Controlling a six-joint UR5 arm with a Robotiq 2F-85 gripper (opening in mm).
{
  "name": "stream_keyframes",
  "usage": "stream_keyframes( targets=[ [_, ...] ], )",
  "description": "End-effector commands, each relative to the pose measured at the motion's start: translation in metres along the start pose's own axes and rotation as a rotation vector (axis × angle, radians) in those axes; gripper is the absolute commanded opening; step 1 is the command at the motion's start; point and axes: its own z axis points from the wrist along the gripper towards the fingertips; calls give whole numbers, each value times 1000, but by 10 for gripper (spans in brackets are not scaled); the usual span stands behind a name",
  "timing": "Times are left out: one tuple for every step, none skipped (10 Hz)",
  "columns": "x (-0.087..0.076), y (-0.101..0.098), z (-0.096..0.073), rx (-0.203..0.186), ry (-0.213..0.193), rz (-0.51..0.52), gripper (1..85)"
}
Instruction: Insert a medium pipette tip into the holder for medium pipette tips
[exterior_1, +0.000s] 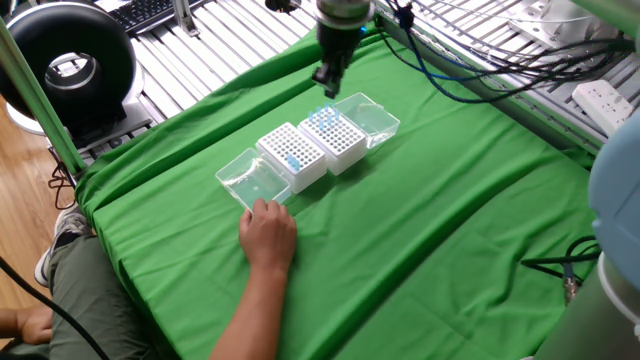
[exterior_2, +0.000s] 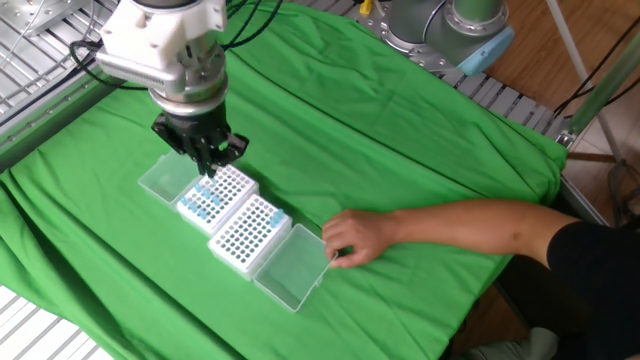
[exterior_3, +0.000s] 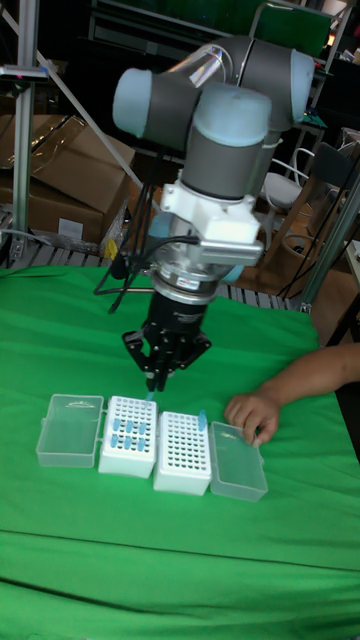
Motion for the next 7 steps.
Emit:
stream_keyframes(
  targets=[
    [-40,35,-10,-30,-31,77,10],
    [-52,45,-6,-36,-48,100,10],
    [-60,52,-2,-38,-61,118,10],
    [-66,59,3,-41,-75,136,10],
    [-70,66,6,-40,-80,151,10],
    [-72,71,10,-31,-86,167,10],
    [-72,75,13,-30,-85,176,10]
  ],
)
